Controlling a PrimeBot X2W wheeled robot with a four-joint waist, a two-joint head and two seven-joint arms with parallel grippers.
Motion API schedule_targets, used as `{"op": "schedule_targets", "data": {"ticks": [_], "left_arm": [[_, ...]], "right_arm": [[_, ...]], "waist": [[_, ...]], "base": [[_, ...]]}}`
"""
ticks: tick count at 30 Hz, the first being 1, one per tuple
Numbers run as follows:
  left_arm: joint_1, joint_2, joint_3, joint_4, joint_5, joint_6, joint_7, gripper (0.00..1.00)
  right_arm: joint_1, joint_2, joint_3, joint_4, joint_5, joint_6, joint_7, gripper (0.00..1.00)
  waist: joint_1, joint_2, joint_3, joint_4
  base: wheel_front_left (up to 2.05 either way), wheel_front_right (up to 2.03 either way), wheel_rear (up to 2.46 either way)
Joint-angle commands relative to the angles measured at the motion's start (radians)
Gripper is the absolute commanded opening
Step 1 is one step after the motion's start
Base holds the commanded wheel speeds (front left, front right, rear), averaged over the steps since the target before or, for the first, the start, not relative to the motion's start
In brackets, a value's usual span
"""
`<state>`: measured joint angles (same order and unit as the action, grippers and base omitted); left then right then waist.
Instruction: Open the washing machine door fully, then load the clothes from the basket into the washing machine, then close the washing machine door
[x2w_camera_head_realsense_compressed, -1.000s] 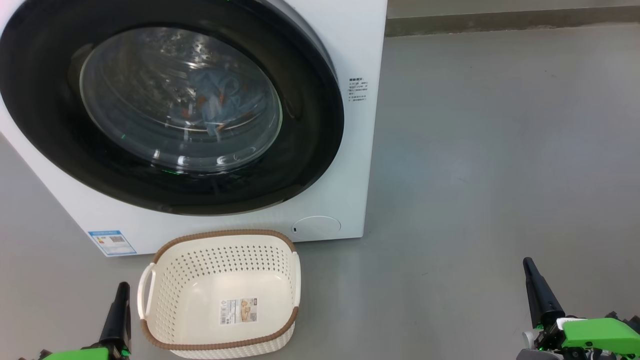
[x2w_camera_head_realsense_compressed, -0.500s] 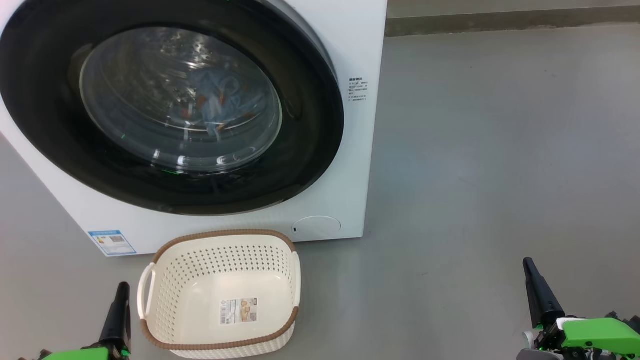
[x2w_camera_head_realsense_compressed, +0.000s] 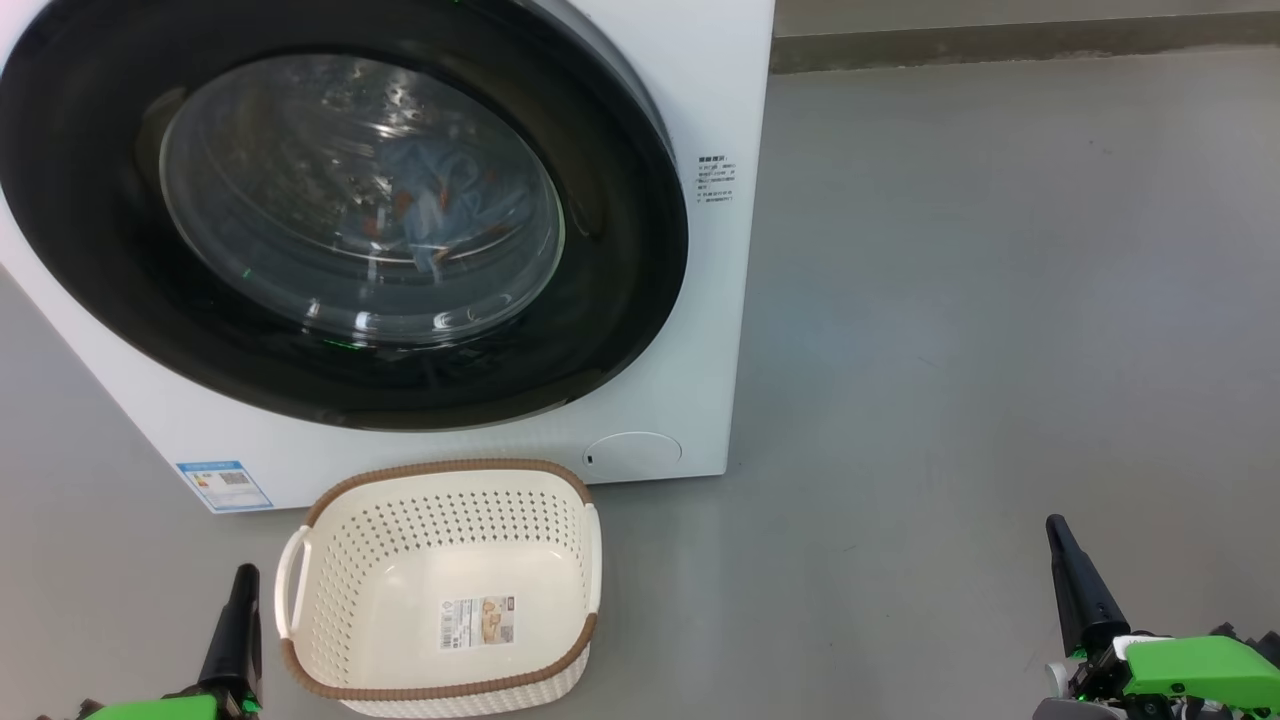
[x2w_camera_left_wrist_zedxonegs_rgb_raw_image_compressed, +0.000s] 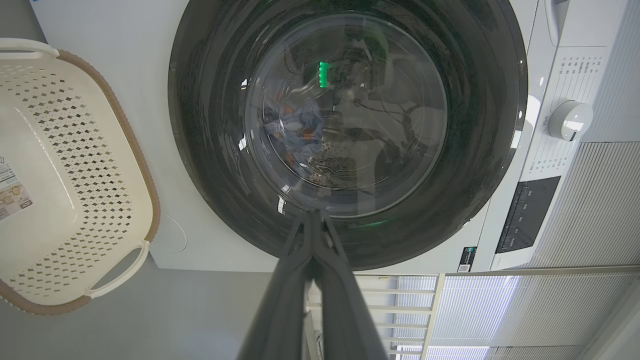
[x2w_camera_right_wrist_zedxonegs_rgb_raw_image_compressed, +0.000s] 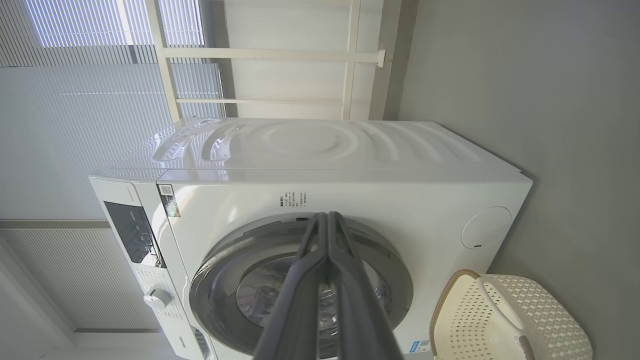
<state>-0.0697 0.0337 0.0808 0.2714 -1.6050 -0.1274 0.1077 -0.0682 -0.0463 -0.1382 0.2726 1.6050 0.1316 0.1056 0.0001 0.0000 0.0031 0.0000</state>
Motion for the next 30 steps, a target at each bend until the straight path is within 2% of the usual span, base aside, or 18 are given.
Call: {"op": "schedule_targets", "data": {"ticks": [1,30], "left_arm": [[-0.038,0.017,0.034,-0.026,-0.003,-0.003,0.006,0.0],[-0.038,0.017,0.034,-0.026,-0.003,-0.003,0.006,0.0]], "right_arm": [[-0.04,-0.004,0.024,-0.028,0.003,-0.001,0.008,0.0],[-0.04,-0.004,0.024,-0.028,0.004,-0.001,0.008,0.0]], "waist": [[0.0,0.0,0.0,0.0],[0.0,0.0,0.0,0.0]], "base": [[0.0,0.0,0.0],[0.0,0.0,0.0]]}}
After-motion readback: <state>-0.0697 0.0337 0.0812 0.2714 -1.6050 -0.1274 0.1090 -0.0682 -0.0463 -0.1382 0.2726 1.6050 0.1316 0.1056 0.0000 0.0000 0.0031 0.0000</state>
